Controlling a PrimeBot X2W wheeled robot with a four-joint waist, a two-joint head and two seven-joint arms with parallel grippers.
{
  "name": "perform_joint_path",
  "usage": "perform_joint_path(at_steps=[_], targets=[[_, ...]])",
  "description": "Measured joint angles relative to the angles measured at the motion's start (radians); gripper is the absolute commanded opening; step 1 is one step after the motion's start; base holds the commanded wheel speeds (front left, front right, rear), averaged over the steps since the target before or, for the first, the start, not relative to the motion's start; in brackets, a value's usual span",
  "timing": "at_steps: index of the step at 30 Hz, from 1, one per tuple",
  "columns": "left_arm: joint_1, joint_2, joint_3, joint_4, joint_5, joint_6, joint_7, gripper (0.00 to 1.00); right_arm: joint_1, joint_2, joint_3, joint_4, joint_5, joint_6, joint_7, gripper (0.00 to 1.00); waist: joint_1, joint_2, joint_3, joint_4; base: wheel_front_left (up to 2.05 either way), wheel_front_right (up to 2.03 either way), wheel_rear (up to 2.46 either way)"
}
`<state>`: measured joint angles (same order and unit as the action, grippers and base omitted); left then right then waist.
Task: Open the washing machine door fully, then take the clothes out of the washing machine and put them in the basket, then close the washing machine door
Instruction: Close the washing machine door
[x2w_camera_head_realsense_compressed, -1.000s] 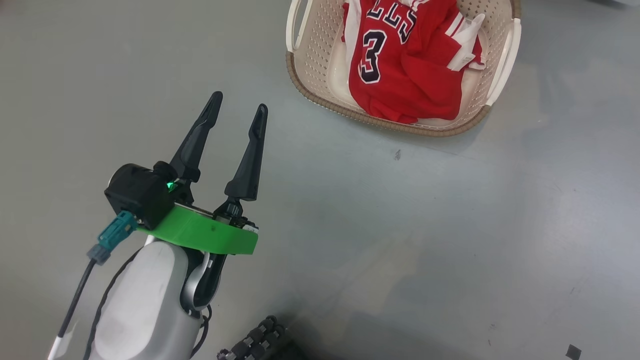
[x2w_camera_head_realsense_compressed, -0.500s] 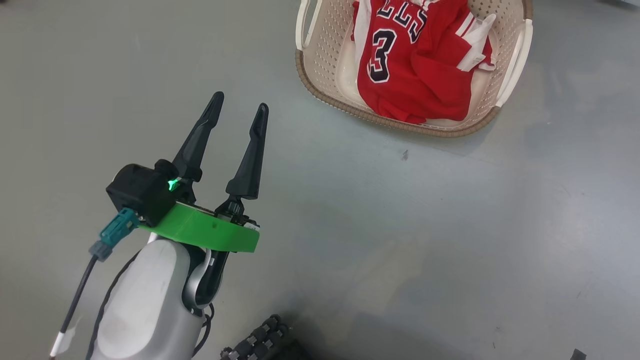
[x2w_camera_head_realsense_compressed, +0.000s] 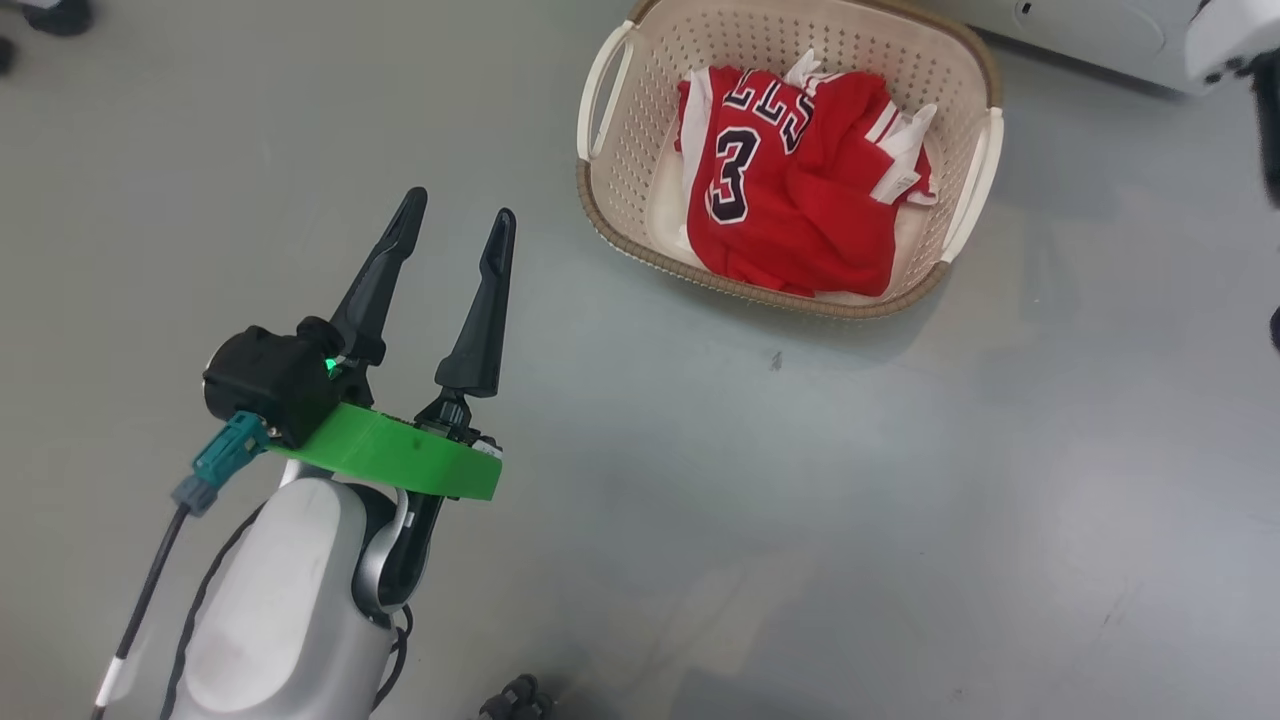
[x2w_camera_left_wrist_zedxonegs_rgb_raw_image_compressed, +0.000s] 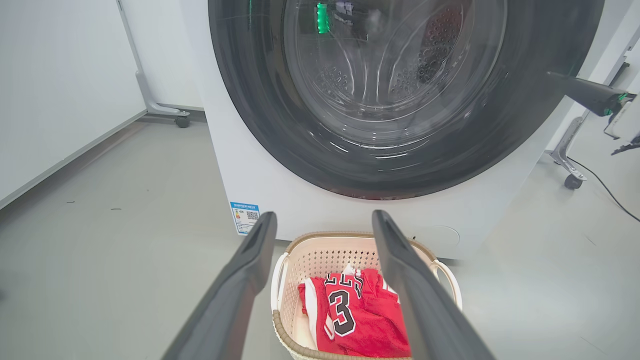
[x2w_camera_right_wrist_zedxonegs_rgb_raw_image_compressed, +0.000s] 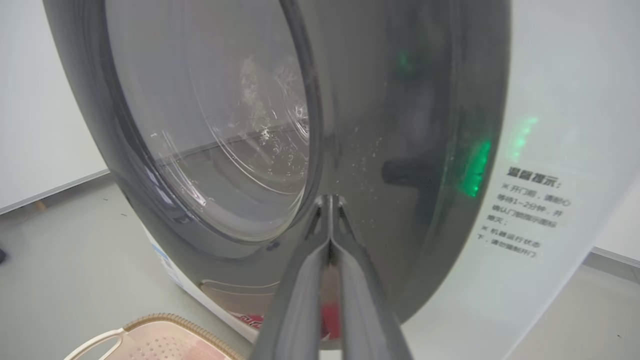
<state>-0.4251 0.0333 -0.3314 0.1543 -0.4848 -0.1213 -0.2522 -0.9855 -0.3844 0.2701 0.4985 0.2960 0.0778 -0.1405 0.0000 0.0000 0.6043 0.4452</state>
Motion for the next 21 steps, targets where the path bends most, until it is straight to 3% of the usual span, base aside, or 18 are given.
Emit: perform_joint_path(at_steps=[21], targets=[[0.121,0.073,0.035,0.091,0.038,0.000,0.000,1.00,0.367,0.134,0.075,0.065,0.049,0.021,-0.092,0.00,0.0000,0.0000,-0.262,-0.146,0.00,0.00,0.00]])
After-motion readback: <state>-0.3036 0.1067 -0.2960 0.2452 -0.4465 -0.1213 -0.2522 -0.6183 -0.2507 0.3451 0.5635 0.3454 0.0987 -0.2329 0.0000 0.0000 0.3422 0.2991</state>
